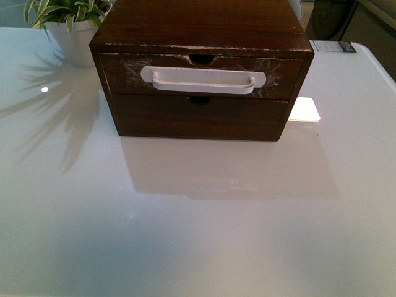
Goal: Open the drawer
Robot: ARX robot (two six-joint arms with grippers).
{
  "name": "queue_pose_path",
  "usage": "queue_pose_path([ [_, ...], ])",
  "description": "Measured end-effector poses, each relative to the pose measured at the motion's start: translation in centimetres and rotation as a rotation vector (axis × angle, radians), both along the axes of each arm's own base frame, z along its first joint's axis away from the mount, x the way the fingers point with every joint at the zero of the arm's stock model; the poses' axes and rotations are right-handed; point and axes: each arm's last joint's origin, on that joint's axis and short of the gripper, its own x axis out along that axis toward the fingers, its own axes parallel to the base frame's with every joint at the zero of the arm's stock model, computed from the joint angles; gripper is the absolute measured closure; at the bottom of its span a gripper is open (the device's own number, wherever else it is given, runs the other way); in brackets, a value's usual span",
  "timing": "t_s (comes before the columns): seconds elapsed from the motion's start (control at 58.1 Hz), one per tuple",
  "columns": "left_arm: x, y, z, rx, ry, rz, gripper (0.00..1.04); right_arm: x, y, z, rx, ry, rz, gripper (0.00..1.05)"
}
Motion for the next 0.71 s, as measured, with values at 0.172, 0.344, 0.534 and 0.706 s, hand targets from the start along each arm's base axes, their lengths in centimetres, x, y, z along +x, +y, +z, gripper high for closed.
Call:
queue_pose_path([
  [0.172,0.0,0.0,0.0,0.0,0.0,0.0,0.08,0.0,0.0,0.0,0.0,0.0,0.0,0.09],
  [0.344,0.0,0.0,0.0,0.0,0.0,0.0,0.08,0.0,0.0,0.0,0.0,0.0,0.0,0.09],
  [0.534,0.0,0.0,0.0,0.0,0.0,0.0,0.08,0.0,0.0,0.0,0.0,0.0,0.0,0.09],
  [0.706,0.0,0.0,0.0,0.0,0.0,0.0,0.08,0.0,0.0,0.0,0.0,0.0,0.0,0.09],
])
